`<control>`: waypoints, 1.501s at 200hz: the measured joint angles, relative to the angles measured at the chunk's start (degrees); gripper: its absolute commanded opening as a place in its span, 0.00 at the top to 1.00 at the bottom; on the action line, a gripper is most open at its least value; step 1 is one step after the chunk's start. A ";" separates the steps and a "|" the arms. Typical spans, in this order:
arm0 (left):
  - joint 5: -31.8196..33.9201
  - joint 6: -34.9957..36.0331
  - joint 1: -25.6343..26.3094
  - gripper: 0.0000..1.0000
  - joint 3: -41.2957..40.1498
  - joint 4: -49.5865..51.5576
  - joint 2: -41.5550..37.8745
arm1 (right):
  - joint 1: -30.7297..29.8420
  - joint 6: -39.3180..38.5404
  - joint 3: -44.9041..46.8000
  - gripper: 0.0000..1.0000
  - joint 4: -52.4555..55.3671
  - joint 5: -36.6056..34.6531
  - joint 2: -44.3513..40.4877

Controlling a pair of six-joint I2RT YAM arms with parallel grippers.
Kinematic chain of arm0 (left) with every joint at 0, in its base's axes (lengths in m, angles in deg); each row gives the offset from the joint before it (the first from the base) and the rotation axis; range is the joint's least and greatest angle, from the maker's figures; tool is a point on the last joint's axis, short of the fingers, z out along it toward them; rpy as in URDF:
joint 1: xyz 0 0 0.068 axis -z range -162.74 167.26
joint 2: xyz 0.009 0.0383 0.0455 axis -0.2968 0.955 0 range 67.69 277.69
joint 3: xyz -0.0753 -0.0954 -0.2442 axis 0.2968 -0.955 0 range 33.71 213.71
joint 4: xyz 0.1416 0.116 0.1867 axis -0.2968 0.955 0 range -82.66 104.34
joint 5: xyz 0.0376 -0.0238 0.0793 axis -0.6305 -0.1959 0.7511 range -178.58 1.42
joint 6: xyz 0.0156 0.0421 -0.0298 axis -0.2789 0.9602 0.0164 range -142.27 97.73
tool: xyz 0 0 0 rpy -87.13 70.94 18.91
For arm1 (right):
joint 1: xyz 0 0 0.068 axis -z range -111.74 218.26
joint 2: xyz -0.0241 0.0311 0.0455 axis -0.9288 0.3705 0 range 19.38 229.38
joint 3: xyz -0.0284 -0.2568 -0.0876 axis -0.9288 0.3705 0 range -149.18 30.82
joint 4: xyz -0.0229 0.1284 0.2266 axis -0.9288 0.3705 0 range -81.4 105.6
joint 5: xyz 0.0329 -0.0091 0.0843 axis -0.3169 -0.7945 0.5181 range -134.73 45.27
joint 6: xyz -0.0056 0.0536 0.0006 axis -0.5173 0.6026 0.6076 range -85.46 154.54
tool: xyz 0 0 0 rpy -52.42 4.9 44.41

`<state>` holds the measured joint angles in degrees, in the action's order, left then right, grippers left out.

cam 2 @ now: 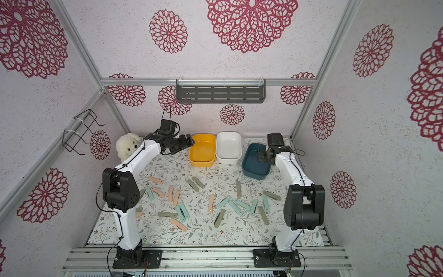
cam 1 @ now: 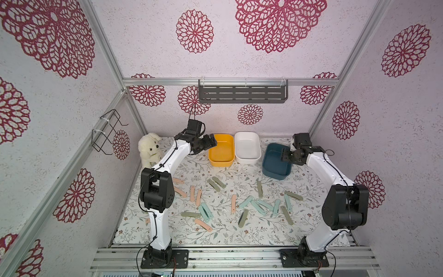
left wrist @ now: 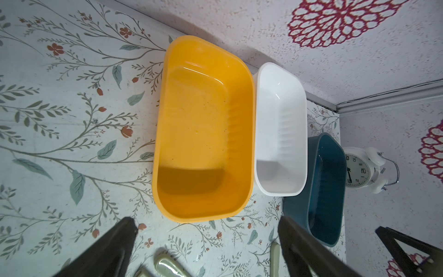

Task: Place the fruit knives into the storage box by color
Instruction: Move the storage box to the center of the board.

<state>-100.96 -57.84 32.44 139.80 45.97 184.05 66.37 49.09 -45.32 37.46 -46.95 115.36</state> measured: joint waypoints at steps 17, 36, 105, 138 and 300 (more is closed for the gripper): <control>0.02 0.90 0.00 0.03 -0.09 0.59 -0.28 | 1.31 0.76 5.40 0.31 -3.82 -0.07 0.00; 0.04 1.73 0.00 0.03 -0.09 1.36 -0.31 | 1.29 1.31 9.81 0.34 -6.84 0.42 0.00; 0.04 3.48 0.00 0.03 -0.26 2.67 -0.31 | 1.16 1.60 12.02 0.68 -13.99 0.52 2.34; 0.48 4.57 0.00 0.03 -1.18 2.89 -0.31 | 1.16 0.20 9.14 0.79 -14.97 0.46 5.29; 0.22 6.86 0.00 0.03 -1.36 3.67 -0.31 | 1.22 -11.23 -7.02 0.77 -16.39 -3.06 18.56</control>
<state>-100.74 -50.98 32.44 138.44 49.64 183.74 67.59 37.85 -52.34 21.07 -50.01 133.92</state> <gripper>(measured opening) 0.973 0.222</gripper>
